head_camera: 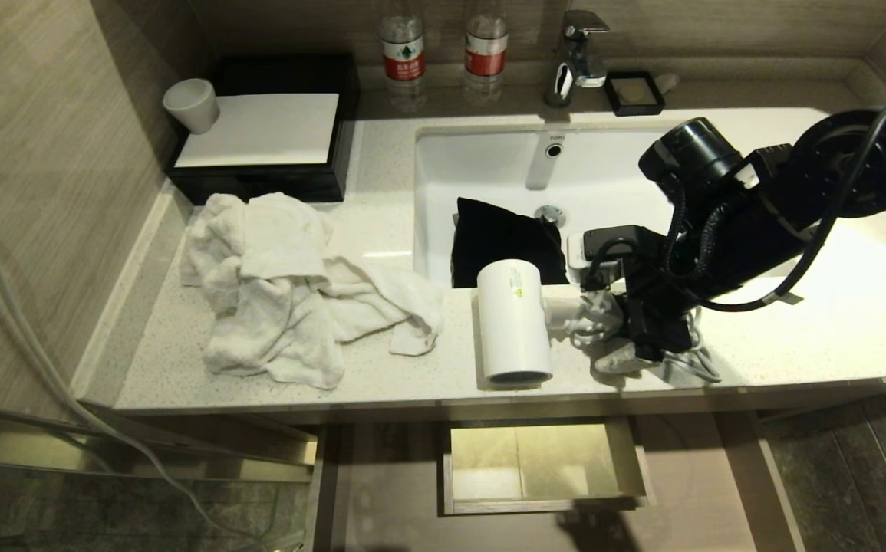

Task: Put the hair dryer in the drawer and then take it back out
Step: Pick up the hairdryer

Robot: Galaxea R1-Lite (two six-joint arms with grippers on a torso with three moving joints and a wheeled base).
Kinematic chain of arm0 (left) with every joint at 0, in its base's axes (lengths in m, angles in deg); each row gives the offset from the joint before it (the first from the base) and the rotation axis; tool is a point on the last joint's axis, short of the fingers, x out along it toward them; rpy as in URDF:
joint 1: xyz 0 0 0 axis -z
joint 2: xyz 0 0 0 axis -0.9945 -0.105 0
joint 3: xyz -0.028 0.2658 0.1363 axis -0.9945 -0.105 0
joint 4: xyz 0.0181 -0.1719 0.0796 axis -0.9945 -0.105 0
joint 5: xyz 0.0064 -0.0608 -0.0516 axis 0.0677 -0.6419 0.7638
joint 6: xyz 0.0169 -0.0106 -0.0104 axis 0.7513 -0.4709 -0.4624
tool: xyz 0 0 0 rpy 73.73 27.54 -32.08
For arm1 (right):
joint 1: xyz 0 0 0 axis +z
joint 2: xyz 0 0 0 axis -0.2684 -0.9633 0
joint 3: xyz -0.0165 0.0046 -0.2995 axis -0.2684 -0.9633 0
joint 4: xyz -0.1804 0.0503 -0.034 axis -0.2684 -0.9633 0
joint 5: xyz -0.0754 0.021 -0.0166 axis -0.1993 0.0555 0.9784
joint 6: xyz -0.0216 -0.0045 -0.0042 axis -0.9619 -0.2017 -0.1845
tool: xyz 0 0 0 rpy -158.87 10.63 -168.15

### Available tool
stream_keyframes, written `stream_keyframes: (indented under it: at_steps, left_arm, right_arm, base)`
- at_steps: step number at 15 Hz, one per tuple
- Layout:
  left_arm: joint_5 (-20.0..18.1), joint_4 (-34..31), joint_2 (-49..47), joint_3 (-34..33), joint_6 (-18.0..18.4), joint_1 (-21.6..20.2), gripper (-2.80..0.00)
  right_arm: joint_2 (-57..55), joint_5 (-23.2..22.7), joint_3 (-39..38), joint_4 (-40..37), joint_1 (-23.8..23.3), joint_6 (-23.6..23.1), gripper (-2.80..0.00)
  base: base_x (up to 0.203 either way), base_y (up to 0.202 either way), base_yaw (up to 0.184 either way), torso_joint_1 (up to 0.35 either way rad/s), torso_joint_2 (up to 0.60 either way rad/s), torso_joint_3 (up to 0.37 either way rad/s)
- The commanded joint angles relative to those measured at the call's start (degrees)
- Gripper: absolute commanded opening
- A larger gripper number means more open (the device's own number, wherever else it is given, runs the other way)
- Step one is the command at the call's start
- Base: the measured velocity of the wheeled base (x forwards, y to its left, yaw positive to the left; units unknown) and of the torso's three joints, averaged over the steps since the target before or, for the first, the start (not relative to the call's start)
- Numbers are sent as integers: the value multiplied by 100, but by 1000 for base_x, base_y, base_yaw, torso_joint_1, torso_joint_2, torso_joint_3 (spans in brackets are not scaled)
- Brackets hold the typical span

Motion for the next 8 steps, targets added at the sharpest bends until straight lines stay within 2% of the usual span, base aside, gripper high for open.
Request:
stream_keyframes:
  at_steps: [1, 4, 5, 8]
  left_arm:
    - [0, 1, 0, -8, 2, 0, -280]
    - [0, 1, 0, -8, 2, 0, -280]
    - [0, 1, 0, -2, 2, 0, -280]
    - [0, 1, 0, -8, 2, 0, -280]
  right_arm:
    - [33, -16, -29, -38, -77, -23, 0]
    - [42, -31, -50, -32, -121, 8, 0]
    - [42, -30, -76, -35, -123, 29, -280]
    - [116, 27, -190, -29, -121, 9, -280]
  base:
    - [0, 0, 0, 0, 0, 0]
    - [0, 0, 0, 0, 0, 0]
    - [0, 0, 0, 0, 0, 0]
    - [0, 0, 0, 0, 0, 0]
